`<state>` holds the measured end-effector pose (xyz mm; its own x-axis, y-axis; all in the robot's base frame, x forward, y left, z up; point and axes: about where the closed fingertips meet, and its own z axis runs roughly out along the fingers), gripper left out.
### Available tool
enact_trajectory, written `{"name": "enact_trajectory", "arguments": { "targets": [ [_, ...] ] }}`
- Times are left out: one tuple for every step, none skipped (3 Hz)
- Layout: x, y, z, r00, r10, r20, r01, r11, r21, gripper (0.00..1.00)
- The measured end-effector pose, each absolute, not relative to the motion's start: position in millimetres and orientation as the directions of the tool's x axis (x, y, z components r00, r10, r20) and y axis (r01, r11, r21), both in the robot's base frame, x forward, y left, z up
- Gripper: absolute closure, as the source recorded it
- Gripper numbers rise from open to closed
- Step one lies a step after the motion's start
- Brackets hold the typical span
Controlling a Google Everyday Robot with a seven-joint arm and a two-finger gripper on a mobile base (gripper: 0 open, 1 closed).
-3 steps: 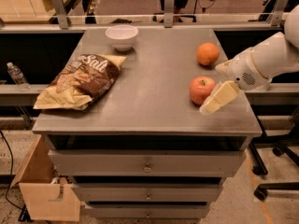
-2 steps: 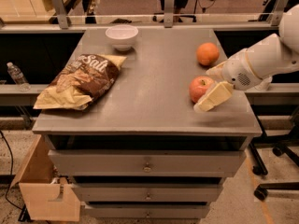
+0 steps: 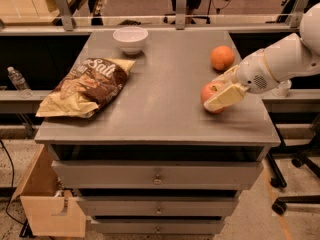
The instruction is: Move apple near brown chip bag
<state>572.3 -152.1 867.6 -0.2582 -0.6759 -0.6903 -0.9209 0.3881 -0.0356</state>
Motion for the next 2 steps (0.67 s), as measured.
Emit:
{"name": "enact_trajectory", "arguments": {
  "targets": [
    [572.1,-148.7,897.4,-0.19,-0.667,-0.72,-0.929,0.36,-0.088,0.86],
    [572.5,-146.8,897.3,-0.187,-0.668,-0.721,-0.93,0.356,-0.089,1.0]
  ]
}}
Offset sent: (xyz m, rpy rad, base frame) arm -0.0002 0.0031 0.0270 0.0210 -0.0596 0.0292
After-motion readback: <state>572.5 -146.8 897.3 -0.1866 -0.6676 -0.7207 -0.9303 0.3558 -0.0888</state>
